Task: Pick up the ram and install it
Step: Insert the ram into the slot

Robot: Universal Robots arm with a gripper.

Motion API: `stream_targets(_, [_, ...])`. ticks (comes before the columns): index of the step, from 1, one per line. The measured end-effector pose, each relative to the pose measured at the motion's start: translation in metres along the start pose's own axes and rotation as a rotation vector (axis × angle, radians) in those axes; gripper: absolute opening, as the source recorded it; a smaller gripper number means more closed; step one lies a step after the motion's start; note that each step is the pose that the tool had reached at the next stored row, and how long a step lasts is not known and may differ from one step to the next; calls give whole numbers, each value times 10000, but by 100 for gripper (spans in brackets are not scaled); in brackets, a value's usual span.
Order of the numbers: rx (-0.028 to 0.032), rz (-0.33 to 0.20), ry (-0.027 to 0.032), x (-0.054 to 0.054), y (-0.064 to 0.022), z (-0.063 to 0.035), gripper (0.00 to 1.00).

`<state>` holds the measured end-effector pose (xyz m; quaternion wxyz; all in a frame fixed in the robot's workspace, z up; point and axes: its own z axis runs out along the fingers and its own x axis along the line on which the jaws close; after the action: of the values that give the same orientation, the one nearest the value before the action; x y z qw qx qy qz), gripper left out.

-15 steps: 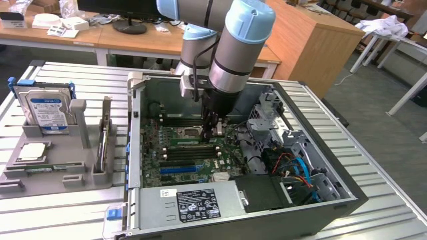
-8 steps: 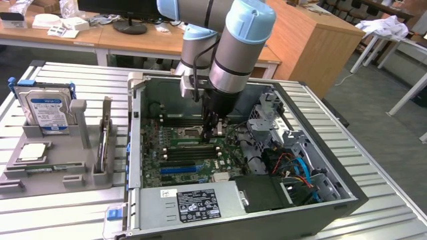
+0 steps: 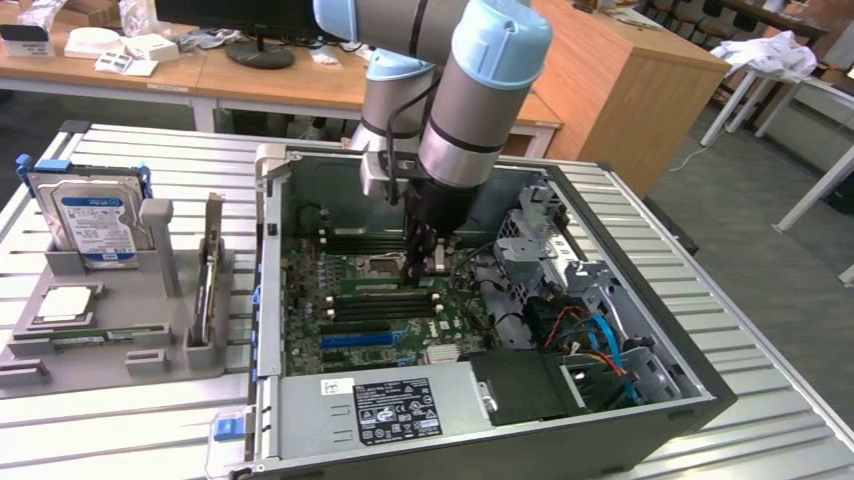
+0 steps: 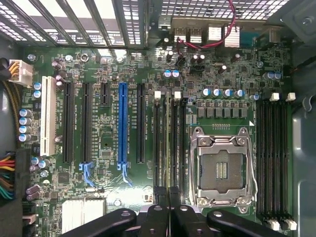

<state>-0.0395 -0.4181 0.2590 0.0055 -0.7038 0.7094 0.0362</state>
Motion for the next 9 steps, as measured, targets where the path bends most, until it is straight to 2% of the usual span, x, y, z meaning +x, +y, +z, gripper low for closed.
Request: stream_targets(9, [-1, 1, 1, 24, 0, 1, 12])
